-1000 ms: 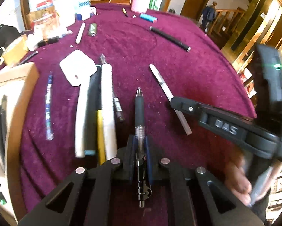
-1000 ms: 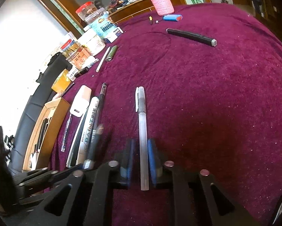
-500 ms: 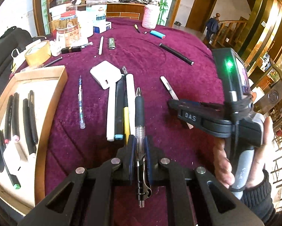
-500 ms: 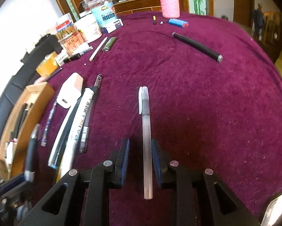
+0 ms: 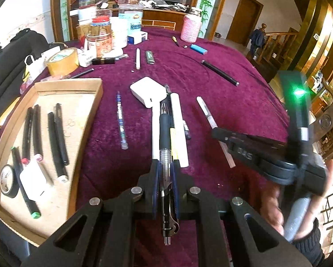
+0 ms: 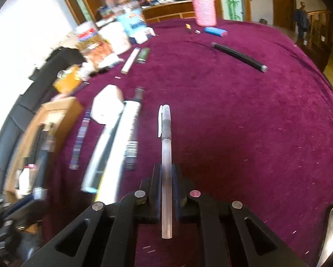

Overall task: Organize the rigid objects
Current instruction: 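Carry both pens into the tray and open both tools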

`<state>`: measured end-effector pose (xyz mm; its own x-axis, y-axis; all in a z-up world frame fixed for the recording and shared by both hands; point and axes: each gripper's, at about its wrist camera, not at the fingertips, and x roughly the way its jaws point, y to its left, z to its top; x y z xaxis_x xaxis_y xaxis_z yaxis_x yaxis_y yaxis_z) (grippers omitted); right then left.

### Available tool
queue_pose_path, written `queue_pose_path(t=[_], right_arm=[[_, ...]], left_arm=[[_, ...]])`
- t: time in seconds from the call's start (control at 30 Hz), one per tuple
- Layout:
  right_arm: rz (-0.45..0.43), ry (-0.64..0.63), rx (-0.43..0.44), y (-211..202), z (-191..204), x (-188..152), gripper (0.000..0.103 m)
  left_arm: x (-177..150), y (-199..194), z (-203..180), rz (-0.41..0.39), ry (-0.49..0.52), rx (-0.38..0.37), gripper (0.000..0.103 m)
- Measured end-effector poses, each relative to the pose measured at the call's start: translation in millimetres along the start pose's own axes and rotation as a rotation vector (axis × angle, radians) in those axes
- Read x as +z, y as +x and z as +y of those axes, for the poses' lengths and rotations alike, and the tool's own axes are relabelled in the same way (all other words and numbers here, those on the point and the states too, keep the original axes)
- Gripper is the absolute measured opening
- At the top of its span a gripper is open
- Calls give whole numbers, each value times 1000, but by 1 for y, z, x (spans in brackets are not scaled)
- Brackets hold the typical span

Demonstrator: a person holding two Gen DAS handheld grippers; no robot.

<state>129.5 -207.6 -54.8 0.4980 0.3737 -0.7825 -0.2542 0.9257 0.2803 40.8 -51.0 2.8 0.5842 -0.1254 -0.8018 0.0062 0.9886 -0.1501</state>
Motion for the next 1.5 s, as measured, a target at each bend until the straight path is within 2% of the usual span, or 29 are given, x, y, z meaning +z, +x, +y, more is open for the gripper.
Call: queue_pose_path(t=[0.13, 0.23, 0.47, 0.8, 0.93, 1.13, 1.5], right_arm=[[-44, -17, 102, -20, 29, 2, 9], [-47, -35, 174, -28, 50, 5, 9], [-47, -139, 244, -35, 108, 5, 9], [18, -194, 299, -10, 154, 9, 9], [40, -212, 314, 4, 173, 14, 9], [104, -203, 316, 40, 193, 24, 9], [184, -192, 293, 84, 209, 37, 10]], left_arm=[[3, -9, 14, -22, -22, 21, 10], [5, -19, 31, -46, -52, 42, 10], [5, -28, 76, -56, -141, 66, 10], [11, -41, 170, -61, -345, 46, 10], [11, -38, 199, -58, -413, 59, 10], [21, -21, 224, -31, -466, 43, 10], [42, 19, 260, 20, -554, 78, 10]])
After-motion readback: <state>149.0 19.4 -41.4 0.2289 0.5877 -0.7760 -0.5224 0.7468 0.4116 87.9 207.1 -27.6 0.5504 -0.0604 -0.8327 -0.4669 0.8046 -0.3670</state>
